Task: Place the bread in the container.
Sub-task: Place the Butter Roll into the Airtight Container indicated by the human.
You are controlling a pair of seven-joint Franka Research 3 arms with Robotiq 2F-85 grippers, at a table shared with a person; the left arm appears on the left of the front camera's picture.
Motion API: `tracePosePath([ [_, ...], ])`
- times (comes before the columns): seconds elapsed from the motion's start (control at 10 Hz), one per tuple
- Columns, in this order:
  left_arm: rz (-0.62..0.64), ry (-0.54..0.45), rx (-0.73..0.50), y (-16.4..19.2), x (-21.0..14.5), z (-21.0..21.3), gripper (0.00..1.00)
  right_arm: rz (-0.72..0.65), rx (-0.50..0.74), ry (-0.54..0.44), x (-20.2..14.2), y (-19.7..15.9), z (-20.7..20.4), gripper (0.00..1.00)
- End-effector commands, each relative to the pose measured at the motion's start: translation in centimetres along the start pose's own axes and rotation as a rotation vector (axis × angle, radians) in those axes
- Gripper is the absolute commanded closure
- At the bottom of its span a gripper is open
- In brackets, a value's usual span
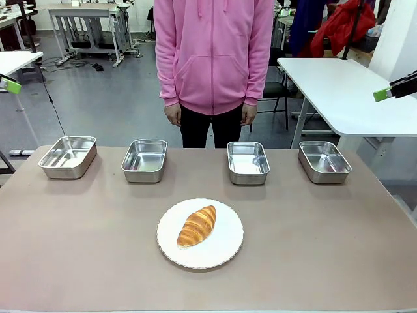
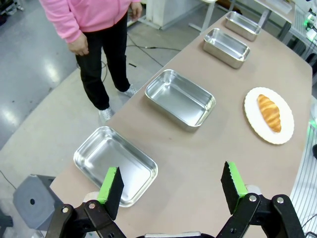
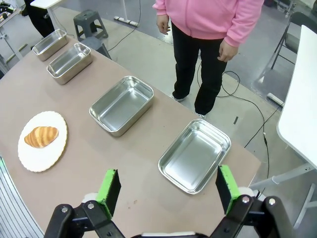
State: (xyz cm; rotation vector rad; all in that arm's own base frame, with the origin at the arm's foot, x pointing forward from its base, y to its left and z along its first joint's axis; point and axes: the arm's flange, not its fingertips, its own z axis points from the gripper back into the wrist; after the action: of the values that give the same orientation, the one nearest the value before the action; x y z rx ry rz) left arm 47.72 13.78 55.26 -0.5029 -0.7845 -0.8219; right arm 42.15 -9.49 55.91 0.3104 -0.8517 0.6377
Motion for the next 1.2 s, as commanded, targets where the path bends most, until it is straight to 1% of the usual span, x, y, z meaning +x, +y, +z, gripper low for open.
tracePosePath([
  [0.0,-0.007,-0.002,-0.003,-0.08,0.13,0.12,0.0,-0.003,0.01,-0.018,0.0,-0.11,-0.08,0.0],
  [1.1,-0.007,-0.002,-0.003,-0.08,0.13,0.12,0.0,-0.003,0.01,-0.018,0.0,-0.11,-0.08,0.0],
])
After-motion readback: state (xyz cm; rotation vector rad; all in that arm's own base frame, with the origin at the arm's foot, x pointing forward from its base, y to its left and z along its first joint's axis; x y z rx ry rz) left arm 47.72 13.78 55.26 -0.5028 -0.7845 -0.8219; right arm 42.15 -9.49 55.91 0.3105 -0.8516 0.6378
